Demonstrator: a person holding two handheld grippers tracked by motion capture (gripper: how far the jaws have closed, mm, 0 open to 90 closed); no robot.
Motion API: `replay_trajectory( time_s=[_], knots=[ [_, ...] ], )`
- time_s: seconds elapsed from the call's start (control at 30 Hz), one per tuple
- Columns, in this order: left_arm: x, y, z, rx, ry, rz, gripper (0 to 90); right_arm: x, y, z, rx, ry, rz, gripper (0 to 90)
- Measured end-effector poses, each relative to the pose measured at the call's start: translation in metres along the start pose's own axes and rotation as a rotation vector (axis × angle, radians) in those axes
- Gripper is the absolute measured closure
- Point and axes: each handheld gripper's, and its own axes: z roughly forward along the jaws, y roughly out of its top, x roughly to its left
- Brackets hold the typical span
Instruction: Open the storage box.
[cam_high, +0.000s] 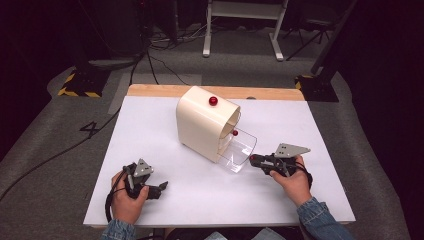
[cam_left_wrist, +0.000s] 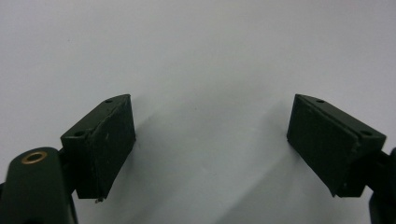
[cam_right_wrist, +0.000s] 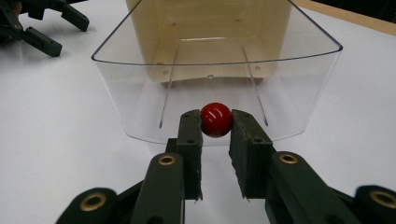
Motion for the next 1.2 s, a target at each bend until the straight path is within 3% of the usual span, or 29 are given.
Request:
replay_trajectory(
  time_s=[0.47, 0.73, 0.93, 1.2],
  knots=[
    [0.0, 0.0, 0.0, -0.001, 0.003, 0.001, 15.5, -0.004, -0.014, -0.008, 0.031, -0.003, 0.014, 69.0],
    [0.0, 0.0, 0.0, 0.0, 0.0, 0.0, 15.5, -0.005, -0.015, -0.021, 0.015, -0.014, 0.023, 64.7],
    [0.0, 0.0, 0.0, 0.0, 0.002, 0.001, 15.5, -0.006, -0.001, -0.033, -0.018, -0.024, 0.017, 61.2],
    [0.0, 0.0, 0.0, 0.0, 0.0, 0.0, 15.5, -0.003, 0.036, -0.04, -0.051, -0.018, -0.028, 59.4]
  ],
)
